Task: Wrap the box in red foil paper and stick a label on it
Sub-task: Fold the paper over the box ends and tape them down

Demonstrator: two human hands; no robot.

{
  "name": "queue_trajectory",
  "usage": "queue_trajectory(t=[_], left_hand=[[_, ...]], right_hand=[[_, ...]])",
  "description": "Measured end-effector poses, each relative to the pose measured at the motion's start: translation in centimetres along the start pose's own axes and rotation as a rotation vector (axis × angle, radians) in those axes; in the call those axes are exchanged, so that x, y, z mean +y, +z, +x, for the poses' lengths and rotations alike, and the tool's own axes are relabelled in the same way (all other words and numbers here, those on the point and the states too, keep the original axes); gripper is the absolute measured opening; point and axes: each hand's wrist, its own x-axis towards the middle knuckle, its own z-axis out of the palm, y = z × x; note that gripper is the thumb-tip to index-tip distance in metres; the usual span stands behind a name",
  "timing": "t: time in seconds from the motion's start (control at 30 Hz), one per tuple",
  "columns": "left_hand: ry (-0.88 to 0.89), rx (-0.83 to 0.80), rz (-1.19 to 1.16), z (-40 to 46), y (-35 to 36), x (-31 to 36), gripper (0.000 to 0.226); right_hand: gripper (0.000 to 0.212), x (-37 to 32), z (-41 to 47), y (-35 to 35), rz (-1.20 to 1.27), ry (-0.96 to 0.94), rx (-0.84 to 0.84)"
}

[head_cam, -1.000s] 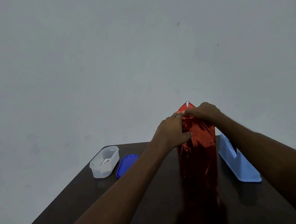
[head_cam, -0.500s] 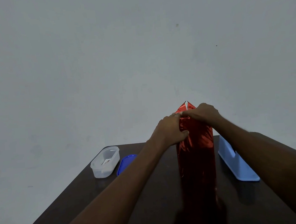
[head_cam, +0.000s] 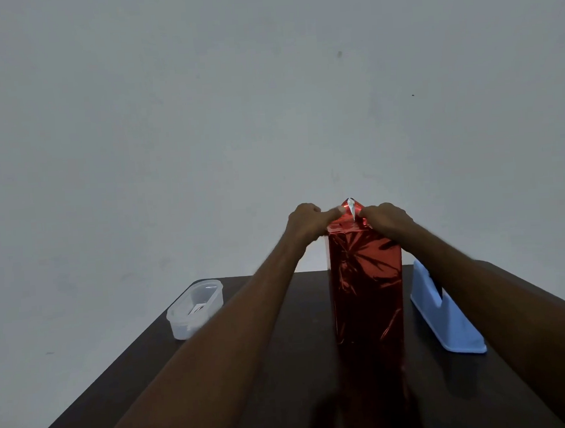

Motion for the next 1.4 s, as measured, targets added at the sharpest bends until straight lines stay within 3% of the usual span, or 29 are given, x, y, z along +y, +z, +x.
queue_trajectory(t=[0.23, 0.4, 0.47, 0.7, 0.87, 1.0, 1.07, 1.13, 1.2, 1.27, 1.4], left_hand=[[-0.125, -0.034, -0.227, 0.7, 0.8, 0.0, 0.024], [-0.198, 0.043, -0.271, 0.4, 0.8, 0.0, 0.027], [-0.199, 0.058, -0.266, 0.1, 0.8, 0.0, 0.029], [-0.098, 0.046, -0.227, -1.9, 0.2, 1.3, 0.002], [-0.041, -0.049, -0.165, -3.0, -0.7, 2.8, 0.003], [0.009, -0.132, -0.059, -3.3, -2.1, 3.4, 0.022], [0.132, -0.088, 0.102, -2.6, -3.4, 3.1, 0.040], [0.273, -0.012, 0.369, -1.8, -4.7, 2.8, 0.056], [0.360, -0.062, 0.492, -1.4, -5.3, 2.6, 0.058], [0.409, -0.131, 0.452, -1.2, -5.2, 2.4, 0.047], [0.459, -0.081, 0.192, -0.7, -4.4, 1.7, 0.011]], right_hand=[[0.032, 0.9, 1.2, 0.6, -0.048, -0.031, 0.055], [0.024, 0.9, -1.7, 0.6, -0.186, -0.307, 0.618], [0.018, 0.6, -3.2, 0.5, -0.204, -0.437, 0.693], [0.019, 1.0, -6.8, -0.1, -0.197, -0.529, 0.291], [0.037, 2.6, -6.2, 0.4, -0.163, -0.559, 0.236], [0.026, 2.6, -5.1, 0.1, -0.022, -0.525, 0.193], [0.023, 2.7, -4.6, -0.2, 0.027, -0.513, 0.152], [0.030, 2.8, -4.3, -0.5, 0.061, -0.499, 0.111], [0.046, 2.8, -4.1, -0.8, 0.066, -0.505, 0.044], [0.047, 2.8, -3.8, -1.1, 0.018, -0.538, 0.018], [0.027, 3.0, -4.0, -1.5, -0.009, -0.557, 0.019]])
